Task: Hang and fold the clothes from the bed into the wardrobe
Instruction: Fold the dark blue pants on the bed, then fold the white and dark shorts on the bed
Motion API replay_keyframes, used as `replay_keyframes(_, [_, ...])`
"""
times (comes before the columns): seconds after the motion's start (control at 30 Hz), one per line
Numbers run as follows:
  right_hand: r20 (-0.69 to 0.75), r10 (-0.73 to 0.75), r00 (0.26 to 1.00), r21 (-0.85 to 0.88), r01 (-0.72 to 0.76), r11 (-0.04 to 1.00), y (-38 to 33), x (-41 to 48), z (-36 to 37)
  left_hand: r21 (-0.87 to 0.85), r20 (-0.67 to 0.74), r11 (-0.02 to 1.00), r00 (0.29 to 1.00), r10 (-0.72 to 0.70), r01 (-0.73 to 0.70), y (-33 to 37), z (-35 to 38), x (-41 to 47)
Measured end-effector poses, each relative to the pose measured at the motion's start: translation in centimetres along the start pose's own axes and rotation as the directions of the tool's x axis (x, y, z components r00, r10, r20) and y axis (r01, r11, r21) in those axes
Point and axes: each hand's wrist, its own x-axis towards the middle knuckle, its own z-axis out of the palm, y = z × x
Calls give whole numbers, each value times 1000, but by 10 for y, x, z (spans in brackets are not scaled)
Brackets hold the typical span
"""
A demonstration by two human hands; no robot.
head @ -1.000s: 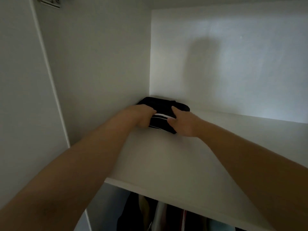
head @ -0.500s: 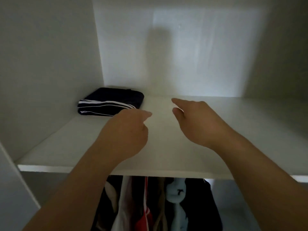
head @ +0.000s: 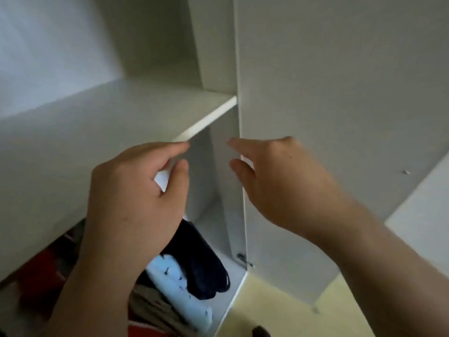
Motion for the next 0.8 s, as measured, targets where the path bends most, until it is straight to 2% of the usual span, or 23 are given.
replay_keyframes(0.1, [11,224,975,-102,-222,970,34,-67,-23,-176,165,982,982,91,-62,35,47,-16])
replay_keyframes(0.17, [-18,359,933,-152,-358,921,53,-113,-46,-307,284,948,943,173,-81,72,77,-29])
replay_keyframes(0.23, [-83,500,862,-174,-506,845,70,-161,-69,-407,385,905,876,291,-122,117,101,-44])
replay_keyframes(0.3, [-146,621,770,-180,-638,748,86,-210,-93,-478,421,851,794,438,-216,167,118,-60])
replay_keyframes(0.37, [-209,704,679,-159,-733,661,97,-257,-117,-546,423,781,705,569,-302,216,127,-78])
replay_keyframes(0.47, [-304,772,558,-121,-827,550,112,-329,-154,-646,396,676,602,693,-353,288,138,-107])
replay_keyframes(0.6, [-404,816,414,-90,-906,414,131,-430,-202,-748,339,554,509,792,-365,391,150,-163])
replay_keyframes(0.8, [-460,861,219,-45,-974,224,167,-591,-283,-859,267,383,341,902,-340,561,163,-270])
